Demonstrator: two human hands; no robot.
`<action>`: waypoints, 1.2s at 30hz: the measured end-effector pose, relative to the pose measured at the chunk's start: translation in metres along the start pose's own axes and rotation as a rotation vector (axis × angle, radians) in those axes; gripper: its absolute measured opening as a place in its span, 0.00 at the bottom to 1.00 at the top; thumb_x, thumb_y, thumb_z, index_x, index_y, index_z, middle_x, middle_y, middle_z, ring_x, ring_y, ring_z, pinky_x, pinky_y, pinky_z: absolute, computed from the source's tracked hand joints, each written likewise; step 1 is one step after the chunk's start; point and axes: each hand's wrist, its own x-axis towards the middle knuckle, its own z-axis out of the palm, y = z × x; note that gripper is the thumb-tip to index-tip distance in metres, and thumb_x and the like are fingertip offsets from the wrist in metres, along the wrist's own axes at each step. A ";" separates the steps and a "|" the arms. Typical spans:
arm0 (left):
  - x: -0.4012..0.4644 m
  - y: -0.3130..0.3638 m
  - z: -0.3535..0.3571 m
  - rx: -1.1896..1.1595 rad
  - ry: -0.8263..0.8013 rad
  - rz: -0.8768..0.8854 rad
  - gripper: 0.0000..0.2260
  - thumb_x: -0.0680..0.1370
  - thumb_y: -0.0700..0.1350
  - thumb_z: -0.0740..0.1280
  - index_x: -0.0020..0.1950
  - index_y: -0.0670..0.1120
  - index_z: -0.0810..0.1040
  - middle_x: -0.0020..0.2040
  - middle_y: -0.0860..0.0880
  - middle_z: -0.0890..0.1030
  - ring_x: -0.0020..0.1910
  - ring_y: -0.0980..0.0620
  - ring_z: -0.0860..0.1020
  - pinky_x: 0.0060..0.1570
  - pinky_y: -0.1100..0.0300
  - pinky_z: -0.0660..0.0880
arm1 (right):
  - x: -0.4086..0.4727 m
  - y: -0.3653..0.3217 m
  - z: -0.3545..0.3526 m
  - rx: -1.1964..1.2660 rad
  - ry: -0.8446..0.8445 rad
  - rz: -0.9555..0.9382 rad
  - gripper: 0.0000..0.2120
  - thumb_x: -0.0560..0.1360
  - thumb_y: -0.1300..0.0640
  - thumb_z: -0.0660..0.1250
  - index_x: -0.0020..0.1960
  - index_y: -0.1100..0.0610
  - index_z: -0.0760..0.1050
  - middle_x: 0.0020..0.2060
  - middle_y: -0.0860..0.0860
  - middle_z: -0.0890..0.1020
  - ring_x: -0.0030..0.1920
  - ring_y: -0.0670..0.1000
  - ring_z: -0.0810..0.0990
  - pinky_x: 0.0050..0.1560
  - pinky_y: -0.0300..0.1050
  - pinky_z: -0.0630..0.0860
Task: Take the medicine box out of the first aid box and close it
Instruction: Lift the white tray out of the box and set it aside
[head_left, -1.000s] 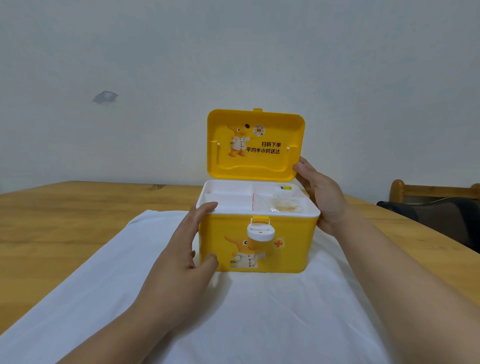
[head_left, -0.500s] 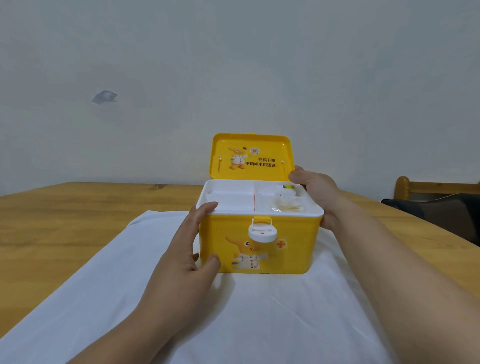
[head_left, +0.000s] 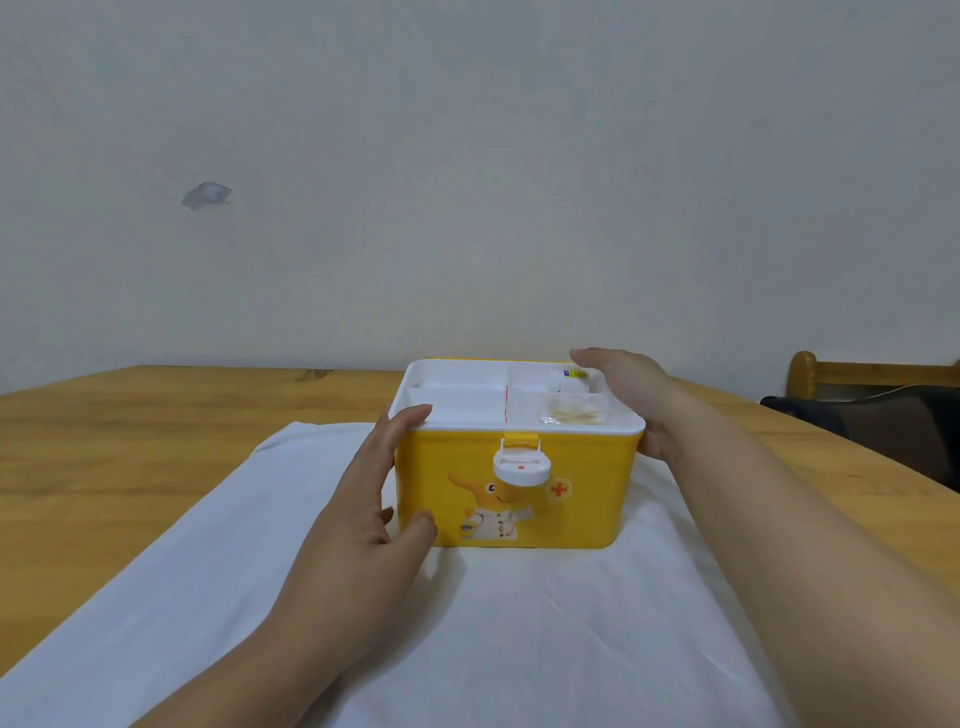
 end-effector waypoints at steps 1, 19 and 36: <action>0.000 0.000 0.000 0.002 -0.002 0.002 0.40 0.79 0.36 0.67 0.79 0.75 0.63 0.82 0.65 0.66 0.79 0.67 0.64 0.70 0.44 0.76 | -0.004 -0.002 0.001 -0.052 0.010 -0.012 0.13 0.81 0.48 0.72 0.60 0.56 0.82 0.55 0.55 0.89 0.49 0.58 0.88 0.54 0.53 0.84; -0.002 -0.007 -0.003 0.038 -0.058 0.039 0.43 0.80 0.42 0.68 0.80 0.80 0.53 0.80 0.77 0.61 0.76 0.76 0.61 0.69 0.52 0.71 | -0.072 -0.006 0.034 -1.314 -0.076 -0.654 0.32 0.75 0.17 0.44 0.49 0.38 0.77 0.44 0.37 0.79 0.48 0.47 0.77 0.41 0.46 0.70; -0.004 -0.004 -0.004 0.012 -0.080 0.005 0.43 0.74 0.57 0.66 0.82 0.77 0.46 0.75 0.82 0.63 0.75 0.76 0.63 0.69 0.51 0.72 | -0.079 -0.002 0.031 -1.292 -0.001 -0.732 0.51 0.63 0.11 0.46 0.67 0.44 0.78 0.52 0.40 0.77 0.55 0.47 0.75 0.53 0.51 0.77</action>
